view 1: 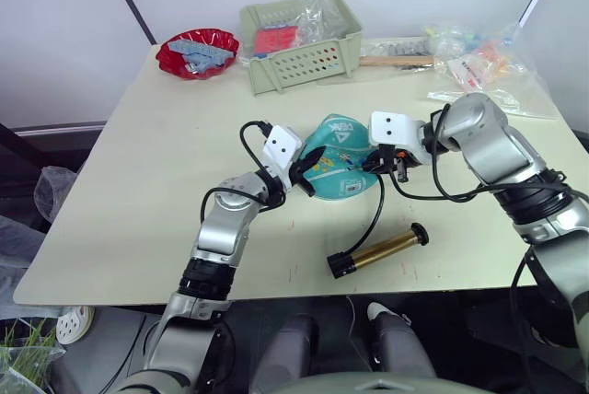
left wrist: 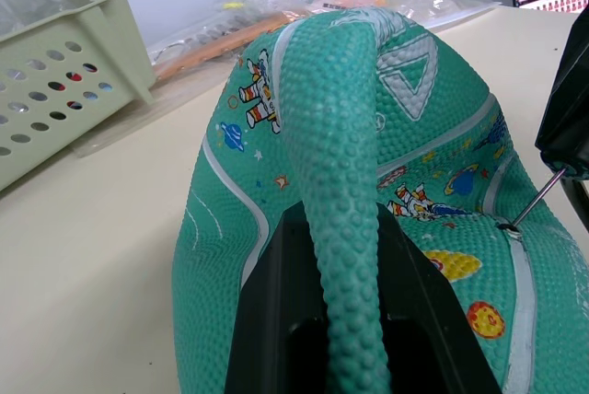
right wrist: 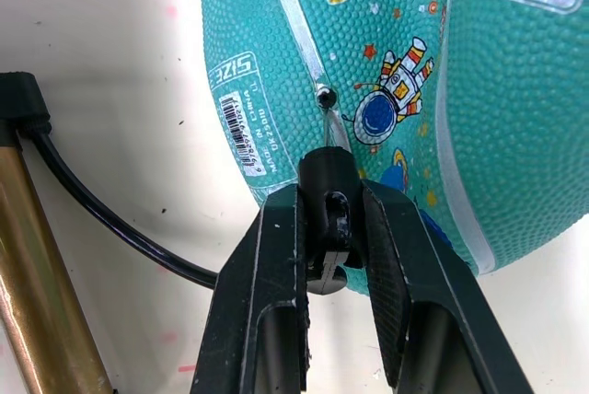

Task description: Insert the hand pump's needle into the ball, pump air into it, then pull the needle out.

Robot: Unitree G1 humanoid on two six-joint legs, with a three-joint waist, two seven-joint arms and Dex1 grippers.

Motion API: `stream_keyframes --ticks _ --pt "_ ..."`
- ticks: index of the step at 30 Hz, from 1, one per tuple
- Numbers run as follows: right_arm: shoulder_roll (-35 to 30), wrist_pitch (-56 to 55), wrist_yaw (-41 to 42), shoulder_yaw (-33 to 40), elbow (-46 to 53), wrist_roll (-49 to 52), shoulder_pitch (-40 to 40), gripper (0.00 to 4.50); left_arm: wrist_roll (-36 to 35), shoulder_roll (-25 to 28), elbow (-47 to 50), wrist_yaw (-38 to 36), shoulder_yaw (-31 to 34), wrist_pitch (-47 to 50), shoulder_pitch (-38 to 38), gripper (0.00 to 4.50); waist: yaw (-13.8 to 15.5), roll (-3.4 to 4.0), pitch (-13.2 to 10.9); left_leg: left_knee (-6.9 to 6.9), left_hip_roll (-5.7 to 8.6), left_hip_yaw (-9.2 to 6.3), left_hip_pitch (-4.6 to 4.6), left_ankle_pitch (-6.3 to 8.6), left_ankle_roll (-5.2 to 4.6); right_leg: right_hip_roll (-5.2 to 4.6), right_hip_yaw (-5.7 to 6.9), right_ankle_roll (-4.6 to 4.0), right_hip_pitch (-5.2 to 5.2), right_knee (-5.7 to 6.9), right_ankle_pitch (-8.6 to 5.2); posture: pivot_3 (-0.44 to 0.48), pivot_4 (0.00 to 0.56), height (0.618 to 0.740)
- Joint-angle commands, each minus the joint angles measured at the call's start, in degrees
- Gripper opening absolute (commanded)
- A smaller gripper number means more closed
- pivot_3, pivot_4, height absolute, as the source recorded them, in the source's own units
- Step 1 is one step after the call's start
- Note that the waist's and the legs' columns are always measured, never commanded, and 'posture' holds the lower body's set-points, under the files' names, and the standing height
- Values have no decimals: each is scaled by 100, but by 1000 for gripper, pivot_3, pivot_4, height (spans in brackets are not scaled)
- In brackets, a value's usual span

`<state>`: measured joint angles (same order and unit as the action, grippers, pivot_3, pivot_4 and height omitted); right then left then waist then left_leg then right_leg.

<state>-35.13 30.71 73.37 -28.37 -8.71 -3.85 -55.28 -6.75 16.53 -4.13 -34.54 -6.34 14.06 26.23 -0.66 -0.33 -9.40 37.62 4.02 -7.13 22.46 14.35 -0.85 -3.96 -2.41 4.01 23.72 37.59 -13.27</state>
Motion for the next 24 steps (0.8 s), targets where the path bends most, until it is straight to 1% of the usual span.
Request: stream_keyframes --ticks 1,10,24 --pt "-34 -9 63 331 409 207 -65 329 159 -19 -261 -105 -326 128 -159 2 1 0 0 0 0 0 0 0 0 0 0 0 0 0 0 0 150 740" --pt "-58 24 33 378 360 238 -138 329 146 -22 -297 -112 -342 113 -152 2 22 0 0 0 2 -2 0 0 -1 -2 3 0 -2 -1 0 0 150 740" --pt "-98 -114 -17 178 225 -34 71 329 134 1 -273 -98 -315 128 -196 2 23 0 0 0 2 -2 1 0 0 -2 4 0 -2 -2 0 0 150 740"
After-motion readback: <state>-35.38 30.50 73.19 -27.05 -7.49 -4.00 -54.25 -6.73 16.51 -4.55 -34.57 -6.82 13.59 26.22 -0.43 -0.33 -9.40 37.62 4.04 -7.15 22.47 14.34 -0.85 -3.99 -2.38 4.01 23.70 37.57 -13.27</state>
